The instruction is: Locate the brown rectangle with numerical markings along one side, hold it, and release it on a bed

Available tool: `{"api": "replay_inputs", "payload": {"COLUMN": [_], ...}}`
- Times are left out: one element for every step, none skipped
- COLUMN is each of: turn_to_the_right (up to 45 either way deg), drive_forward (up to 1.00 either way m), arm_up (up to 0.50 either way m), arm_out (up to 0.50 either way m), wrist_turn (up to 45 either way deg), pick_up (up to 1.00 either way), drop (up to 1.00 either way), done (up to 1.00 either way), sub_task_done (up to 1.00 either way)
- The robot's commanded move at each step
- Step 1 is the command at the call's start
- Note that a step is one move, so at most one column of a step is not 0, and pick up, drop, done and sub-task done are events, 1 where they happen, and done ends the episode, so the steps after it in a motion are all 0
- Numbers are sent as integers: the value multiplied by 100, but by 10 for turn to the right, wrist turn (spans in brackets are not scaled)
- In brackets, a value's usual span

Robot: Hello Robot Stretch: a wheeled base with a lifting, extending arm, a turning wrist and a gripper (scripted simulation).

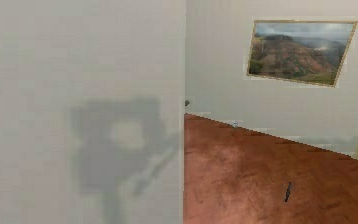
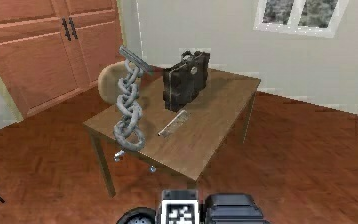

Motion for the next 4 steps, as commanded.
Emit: {"api": "replay_inputs", "payload": {"turn_to_the_right": [0,0,0,0], "drive_forward": [0,0,0,0], "arm_up": [0,0,0,0], "arm_out": [50,0,0,0], "wrist_turn": [0,450,450,450], "pick_up": [0,0,0,0], "drop": [0,0,0,0], "done": [0,0,0,0], "sub_task_done": [0,0,0,0]}}
